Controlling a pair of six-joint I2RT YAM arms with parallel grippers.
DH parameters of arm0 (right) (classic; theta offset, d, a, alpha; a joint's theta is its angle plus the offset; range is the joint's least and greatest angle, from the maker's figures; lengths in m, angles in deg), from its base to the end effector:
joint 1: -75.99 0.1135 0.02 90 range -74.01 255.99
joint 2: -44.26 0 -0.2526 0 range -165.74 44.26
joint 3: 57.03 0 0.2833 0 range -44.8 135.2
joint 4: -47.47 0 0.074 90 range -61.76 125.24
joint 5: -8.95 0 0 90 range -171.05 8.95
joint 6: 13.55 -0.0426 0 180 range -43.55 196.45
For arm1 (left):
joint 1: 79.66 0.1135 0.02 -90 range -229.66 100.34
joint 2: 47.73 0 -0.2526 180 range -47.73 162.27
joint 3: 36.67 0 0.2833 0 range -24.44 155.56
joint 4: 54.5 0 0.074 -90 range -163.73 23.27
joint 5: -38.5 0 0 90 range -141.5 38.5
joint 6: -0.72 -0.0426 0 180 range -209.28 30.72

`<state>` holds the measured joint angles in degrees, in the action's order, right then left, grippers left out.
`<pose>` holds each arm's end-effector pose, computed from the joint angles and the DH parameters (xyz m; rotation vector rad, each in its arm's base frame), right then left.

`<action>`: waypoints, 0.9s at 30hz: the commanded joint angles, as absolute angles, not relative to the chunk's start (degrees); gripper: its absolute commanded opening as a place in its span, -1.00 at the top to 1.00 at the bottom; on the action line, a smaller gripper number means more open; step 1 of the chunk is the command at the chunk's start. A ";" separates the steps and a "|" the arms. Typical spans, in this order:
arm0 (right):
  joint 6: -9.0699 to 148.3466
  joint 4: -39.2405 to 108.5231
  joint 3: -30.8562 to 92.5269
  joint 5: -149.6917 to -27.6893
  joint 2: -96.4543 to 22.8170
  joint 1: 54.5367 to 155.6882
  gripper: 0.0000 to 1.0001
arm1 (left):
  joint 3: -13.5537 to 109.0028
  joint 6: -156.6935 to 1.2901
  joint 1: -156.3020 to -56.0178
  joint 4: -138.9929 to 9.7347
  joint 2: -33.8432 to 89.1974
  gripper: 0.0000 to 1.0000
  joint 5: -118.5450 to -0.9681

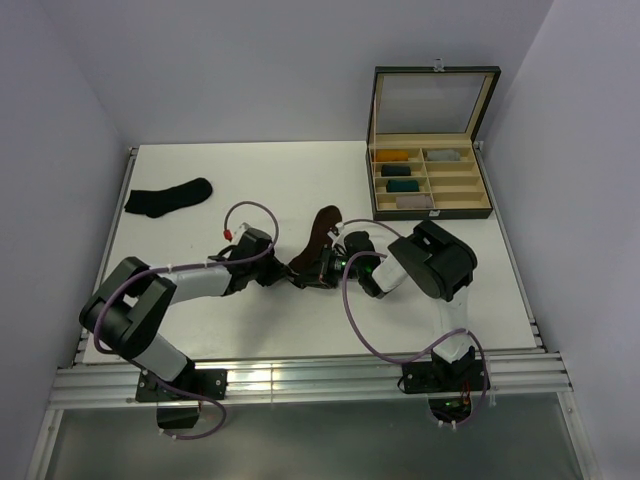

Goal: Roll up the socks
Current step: Roll the sock at the center of the board.

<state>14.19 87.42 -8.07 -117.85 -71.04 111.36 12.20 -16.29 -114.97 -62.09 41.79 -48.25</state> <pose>0.2612 0.2167 0.0343 0.0748 2.3947 1.6091 0.2547 -0.1775 0.0946 -0.8560 2.4227 -0.7517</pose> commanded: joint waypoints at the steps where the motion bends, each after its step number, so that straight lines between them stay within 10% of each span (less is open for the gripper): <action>1: 18.17 79.64 -8.50 -116.21 -70.35 111.32 0.81 | 14.66 -18.35 -115.52 -69.53 44.03 0.76 -46.31; 9: 33.00 67.25 -5.69 -111.22 -58.50 112.19 0.15 | 19.49 -22.47 -116.22 -77.00 45.35 0.99 -42.97; 27: 70.38 62.65 -5.60 -68.57 -46.87 134.95 0.03 | 27.06 -30.31 -116.40 -85.01 48.07 0.99 -44.11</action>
